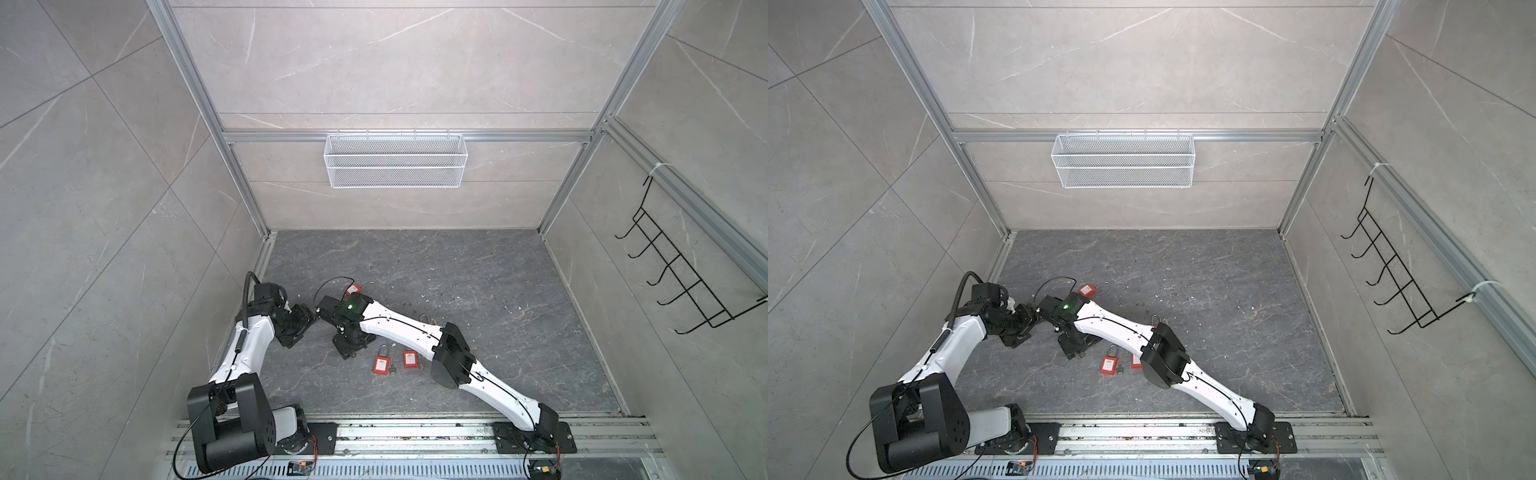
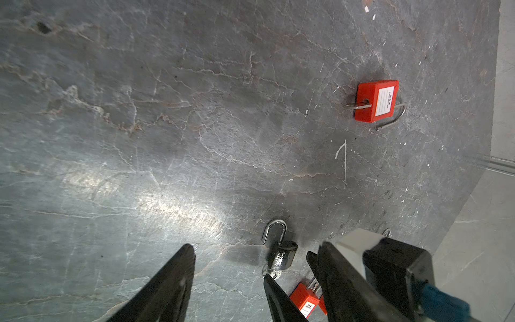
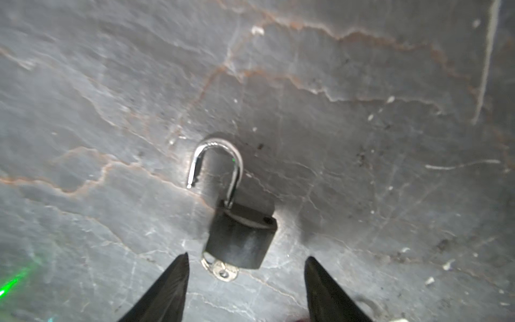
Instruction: Lock with the key
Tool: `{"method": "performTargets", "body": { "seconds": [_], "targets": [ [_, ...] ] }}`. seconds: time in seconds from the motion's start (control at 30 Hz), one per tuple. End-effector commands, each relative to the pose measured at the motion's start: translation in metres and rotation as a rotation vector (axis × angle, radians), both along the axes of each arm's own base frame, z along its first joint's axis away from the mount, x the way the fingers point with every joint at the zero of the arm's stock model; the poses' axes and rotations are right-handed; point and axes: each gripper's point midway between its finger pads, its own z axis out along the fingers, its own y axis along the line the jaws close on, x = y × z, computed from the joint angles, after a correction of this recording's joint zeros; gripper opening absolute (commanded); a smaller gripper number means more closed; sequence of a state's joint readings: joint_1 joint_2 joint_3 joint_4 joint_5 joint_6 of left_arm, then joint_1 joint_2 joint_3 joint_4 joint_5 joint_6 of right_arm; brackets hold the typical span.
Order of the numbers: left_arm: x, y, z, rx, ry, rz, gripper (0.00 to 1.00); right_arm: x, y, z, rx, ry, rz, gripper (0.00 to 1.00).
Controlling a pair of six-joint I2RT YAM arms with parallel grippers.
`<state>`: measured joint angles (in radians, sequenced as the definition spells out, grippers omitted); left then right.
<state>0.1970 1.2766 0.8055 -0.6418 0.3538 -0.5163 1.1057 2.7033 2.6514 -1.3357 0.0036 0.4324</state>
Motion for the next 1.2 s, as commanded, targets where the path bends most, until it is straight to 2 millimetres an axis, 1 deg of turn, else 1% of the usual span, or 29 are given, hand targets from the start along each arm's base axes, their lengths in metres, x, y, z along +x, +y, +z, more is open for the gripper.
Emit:
{"method": "performTargets", "body": {
  "seconds": [0.0,0.27,0.5,0.63,0.73,0.83,0.97,1.17],
  "targets": [
    [0.0,0.0,0.005,0.0,-0.034,-0.02,0.73,-0.002,-0.014,-0.009,-0.065,0.021,-0.008,0.67],
    [-0.004,0.0,0.002,0.012,-0.026,-0.022,0.73,0.003,-0.016,-0.013,-0.065,0.033,-0.027,0.65],
    [-0.007,0.002,0.003,0.03,-0.025,-0.025,0.73,0.017,-0.021,0.001,-0.082,-0.046,0.014,0.63],
    [-0.008,0.002,0.003,0.029,-0.027,-0.025,0.73,0.015,-0.02,0.001,-0.081,-0.043,0.051,0.62],
    [-0.008,0.002,0.002,0.029,-0.025,-0.025,0.73,0.013,-0.015,0.005,-0.056,-0.04,0.068,0.62],
    [-0.009,0.002,0.002,0.031,-0.027,-0.025,0.73,0.01,-0.004,0.01,-0.008,-0.031,0.073,0.63],
    [-0.009,0.002,0.002,0.031,-0.03,-0.026,0.73,0.012,0.002,0.003,0.007,-0.033,0.053,0.63],
    [-0.01,0.002,0.001,0.033,-0.028,-0.026,0.73,0.017,0.005,-0.005,0.013,-0.033,0.037,0.63]
  ]
}}
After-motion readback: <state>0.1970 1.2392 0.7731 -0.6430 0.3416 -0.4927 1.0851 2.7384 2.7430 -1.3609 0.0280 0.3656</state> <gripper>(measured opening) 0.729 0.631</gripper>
